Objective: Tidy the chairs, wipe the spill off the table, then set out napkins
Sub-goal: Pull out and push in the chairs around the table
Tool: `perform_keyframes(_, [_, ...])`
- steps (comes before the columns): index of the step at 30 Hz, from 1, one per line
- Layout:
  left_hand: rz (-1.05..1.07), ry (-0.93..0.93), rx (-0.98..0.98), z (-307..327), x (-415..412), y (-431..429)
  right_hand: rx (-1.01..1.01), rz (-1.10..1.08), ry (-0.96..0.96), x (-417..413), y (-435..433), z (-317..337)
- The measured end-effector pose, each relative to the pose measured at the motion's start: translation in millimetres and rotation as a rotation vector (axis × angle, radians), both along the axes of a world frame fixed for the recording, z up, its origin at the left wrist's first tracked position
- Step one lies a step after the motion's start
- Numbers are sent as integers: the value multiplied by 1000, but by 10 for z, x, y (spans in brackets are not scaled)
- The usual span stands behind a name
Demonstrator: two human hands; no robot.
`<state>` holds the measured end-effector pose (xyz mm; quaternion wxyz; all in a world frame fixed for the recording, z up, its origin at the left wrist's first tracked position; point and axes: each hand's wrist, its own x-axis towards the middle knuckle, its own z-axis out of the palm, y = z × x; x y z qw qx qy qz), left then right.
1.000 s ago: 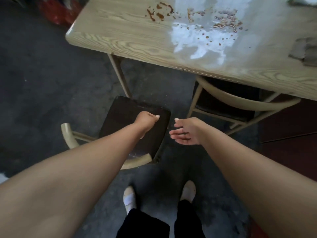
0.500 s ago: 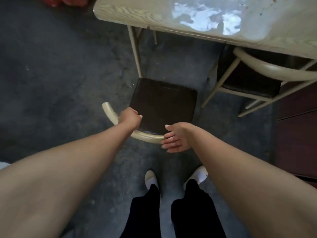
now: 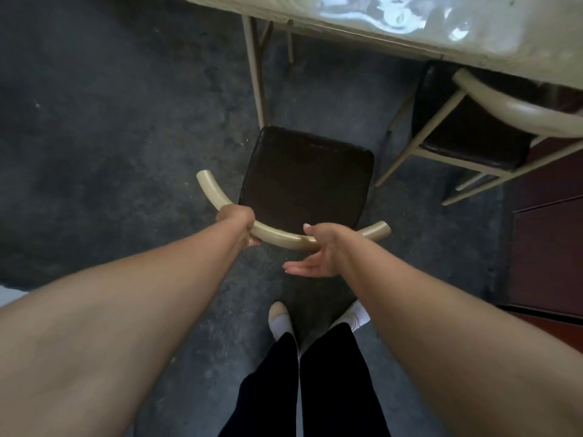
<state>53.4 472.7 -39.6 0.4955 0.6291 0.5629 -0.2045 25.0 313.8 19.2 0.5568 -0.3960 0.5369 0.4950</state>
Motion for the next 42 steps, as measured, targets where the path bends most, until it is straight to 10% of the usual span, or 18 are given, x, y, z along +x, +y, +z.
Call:
perform_keyframes(6, [-37,-17,-20,103,30,27,-94,-464,-74,7,211,-91])
perform_keyframes(42, [4,-334,-250,195,2773,-482,-195,-513,-382,2724,-231,-135])
